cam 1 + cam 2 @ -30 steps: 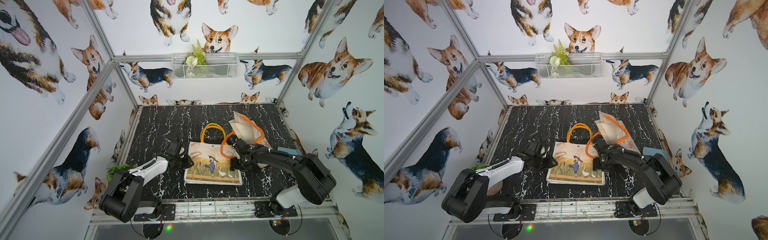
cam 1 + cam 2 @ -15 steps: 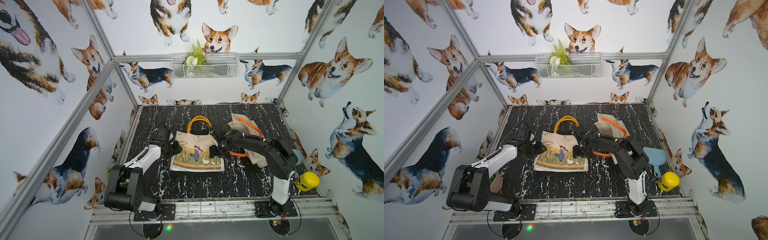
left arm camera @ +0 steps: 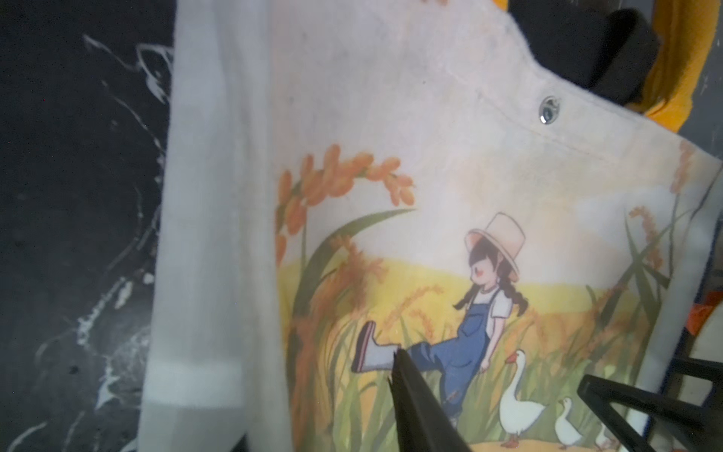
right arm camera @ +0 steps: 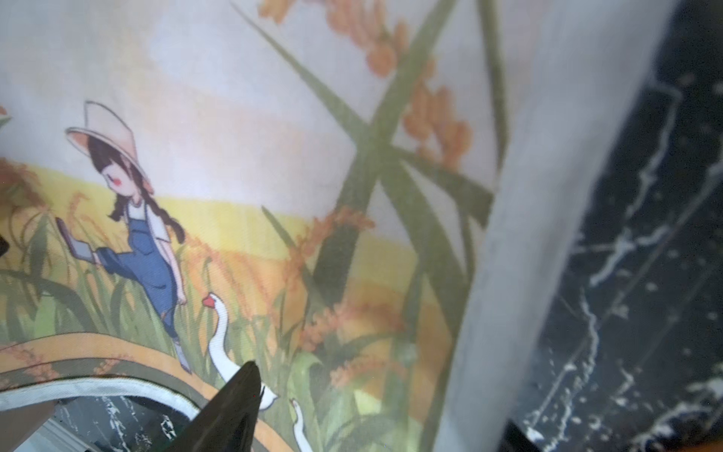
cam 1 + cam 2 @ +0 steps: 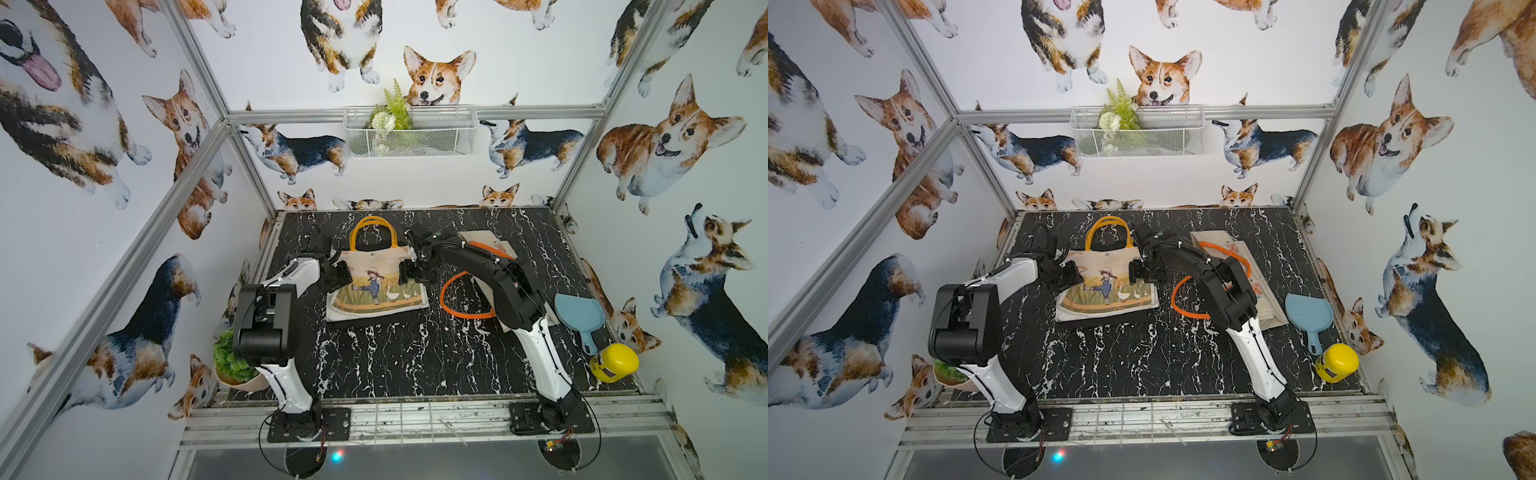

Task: Put away the canvas bag
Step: Move the canvas bag to the center of the board.

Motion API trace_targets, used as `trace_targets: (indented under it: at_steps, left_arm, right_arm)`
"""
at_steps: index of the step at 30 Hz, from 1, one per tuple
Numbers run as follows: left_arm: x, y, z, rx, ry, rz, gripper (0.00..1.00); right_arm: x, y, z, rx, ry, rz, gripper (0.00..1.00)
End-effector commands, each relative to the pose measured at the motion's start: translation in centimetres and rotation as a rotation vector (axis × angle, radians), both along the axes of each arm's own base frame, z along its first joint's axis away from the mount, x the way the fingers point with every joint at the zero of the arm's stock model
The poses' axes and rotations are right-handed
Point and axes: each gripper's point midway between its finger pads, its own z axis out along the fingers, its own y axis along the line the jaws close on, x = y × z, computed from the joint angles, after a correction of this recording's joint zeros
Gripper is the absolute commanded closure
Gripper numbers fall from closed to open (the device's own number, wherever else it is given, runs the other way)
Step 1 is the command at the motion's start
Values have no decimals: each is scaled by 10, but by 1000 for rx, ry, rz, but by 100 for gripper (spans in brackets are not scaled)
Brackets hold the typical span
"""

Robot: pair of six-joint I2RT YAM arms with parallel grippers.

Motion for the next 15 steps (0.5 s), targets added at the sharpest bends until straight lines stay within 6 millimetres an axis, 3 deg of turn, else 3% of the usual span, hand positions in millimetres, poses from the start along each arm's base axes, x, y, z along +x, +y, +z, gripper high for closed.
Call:
trace_targets:
  at_steps: [1,6,9,10,12,15]
  left_arm:
    - [16,17,5,45,-7,3,62]
    - [35,42,18,103,-34,33,62]
    - [41,51,22,95,-16,35,61]
    - [42,52,24,97,-12,35,59]
    - [41,60,32,128,-19,49,51]
    - [32,76,50,215,-30,90,43]
  right_arm:
    - [3,12,6,21,29,41,26]
    - [9,16,20,40,9,41,26]
    - [10,6,28,24,-1,39,22]
    - [11,-3,34,5,-9,39,18]
    - [15,-24,48,-34,-41,27,1]
    - [23,-62,80,-73,-123,-14,0]
